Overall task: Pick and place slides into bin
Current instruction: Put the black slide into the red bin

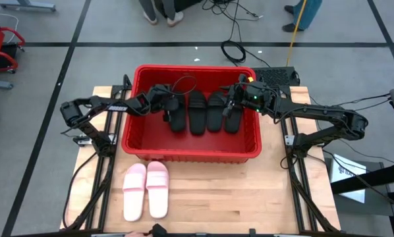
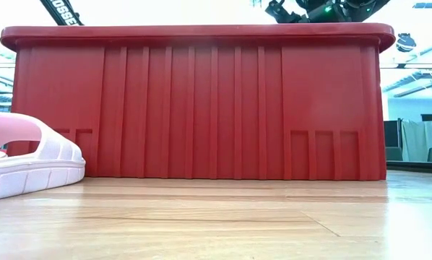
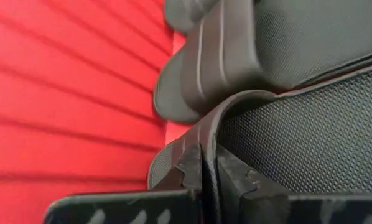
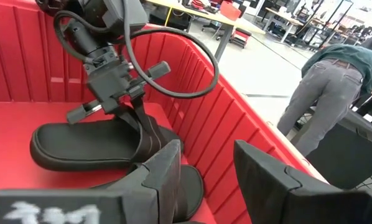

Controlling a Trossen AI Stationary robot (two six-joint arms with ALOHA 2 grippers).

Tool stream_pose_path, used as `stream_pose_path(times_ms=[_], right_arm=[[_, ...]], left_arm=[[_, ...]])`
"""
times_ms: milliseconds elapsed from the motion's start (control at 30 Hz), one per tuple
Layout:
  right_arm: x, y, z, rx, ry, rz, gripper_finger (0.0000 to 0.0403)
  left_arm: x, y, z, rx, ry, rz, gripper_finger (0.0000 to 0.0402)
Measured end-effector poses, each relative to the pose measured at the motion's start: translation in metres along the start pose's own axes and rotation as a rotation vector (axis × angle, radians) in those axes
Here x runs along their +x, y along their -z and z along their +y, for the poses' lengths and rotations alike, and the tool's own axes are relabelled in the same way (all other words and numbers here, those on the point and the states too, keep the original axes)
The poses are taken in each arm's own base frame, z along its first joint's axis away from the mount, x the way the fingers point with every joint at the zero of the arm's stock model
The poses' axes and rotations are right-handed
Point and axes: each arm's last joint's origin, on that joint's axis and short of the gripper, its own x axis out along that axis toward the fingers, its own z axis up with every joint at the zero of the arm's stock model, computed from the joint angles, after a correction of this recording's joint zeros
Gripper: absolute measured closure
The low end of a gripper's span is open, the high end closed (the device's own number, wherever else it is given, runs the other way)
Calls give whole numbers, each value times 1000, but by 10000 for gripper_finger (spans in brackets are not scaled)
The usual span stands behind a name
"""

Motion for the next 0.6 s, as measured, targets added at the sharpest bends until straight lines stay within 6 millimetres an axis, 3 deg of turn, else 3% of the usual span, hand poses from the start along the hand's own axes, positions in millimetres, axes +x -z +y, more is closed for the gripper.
stream_pose_path(times_ms=[233, 600], right_arm=[[0, 0, 0, 10, 0, 0, 264], [0, 0, 0, 10, 0, 0, 264]], left_arm=[[0, -5, -1, 92, -13, -28, 394], [0, 5, 7, 113, 23, -67, 397]])
